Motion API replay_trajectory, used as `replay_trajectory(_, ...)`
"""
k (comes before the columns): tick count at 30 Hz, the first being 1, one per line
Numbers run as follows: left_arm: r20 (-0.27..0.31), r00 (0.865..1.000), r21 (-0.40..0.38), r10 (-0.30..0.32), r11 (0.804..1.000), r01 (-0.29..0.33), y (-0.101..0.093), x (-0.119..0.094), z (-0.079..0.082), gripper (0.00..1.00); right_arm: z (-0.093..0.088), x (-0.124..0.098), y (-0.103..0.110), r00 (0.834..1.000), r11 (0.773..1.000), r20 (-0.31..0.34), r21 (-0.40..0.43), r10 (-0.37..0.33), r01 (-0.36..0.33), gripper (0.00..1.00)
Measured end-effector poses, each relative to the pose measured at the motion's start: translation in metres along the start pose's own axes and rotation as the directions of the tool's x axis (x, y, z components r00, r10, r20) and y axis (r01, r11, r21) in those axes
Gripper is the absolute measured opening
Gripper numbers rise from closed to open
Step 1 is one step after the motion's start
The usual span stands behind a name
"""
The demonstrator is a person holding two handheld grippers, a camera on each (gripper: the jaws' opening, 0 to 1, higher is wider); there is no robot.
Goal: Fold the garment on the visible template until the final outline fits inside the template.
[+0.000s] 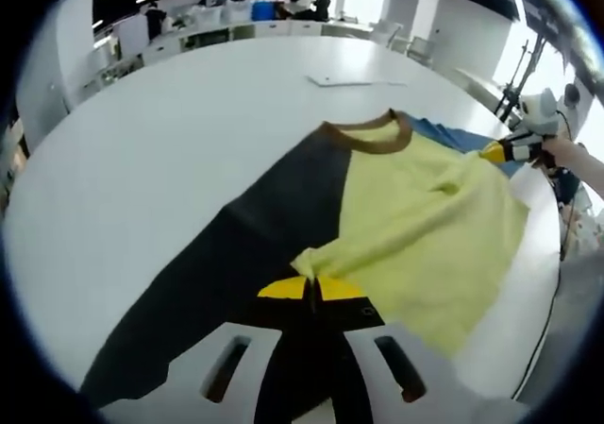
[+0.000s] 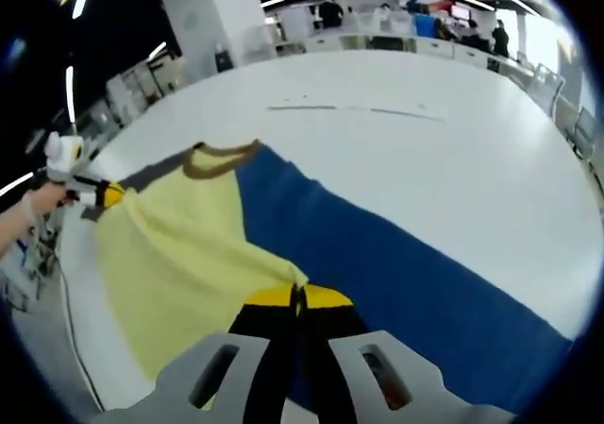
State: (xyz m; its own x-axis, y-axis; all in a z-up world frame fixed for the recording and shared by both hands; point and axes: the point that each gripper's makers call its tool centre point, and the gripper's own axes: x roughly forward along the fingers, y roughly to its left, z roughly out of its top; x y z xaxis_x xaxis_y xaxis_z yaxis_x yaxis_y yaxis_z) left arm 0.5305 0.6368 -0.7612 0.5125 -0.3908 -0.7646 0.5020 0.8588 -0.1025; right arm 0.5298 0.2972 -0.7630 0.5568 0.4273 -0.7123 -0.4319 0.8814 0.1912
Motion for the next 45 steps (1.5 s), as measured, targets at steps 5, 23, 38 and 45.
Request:
replay_trajectory(5,0.011,1.0,0.004,-0.009,1.0,0.009,-0.004,-0.001,0.0,0.03,0.0,-0.001,0.0,1.0,1.0,-0.001,-0.004,-0.008,0.008,0.03)
replay_trajectory(23,0.095,0.995,0.069,0.036,0.997,-0.043,-0.001,-0.021,0.03,0.21,0.021,-0.02,0.012,0.999,0.998,0.054,-0.068,-0.009,0.013,0.12)
replay_trajectory(38,0.152,0.987,0.099,0.048,0.993,-0.063,-0.006,-0.048,0.046,0.34,0.035,-0.036,0.018,0.994,0.991,0.106,-0.131,-0.018,0.032,0.24)
replay_trajectory(45,0.177,0.982,0.097,0.062,0.992,-0.08,-0.007,-0.061,0.046,0.35,0.036,-0.043,0.021,0.993,0.987,0.115,-0.158,-0.018,0.036,0.3)
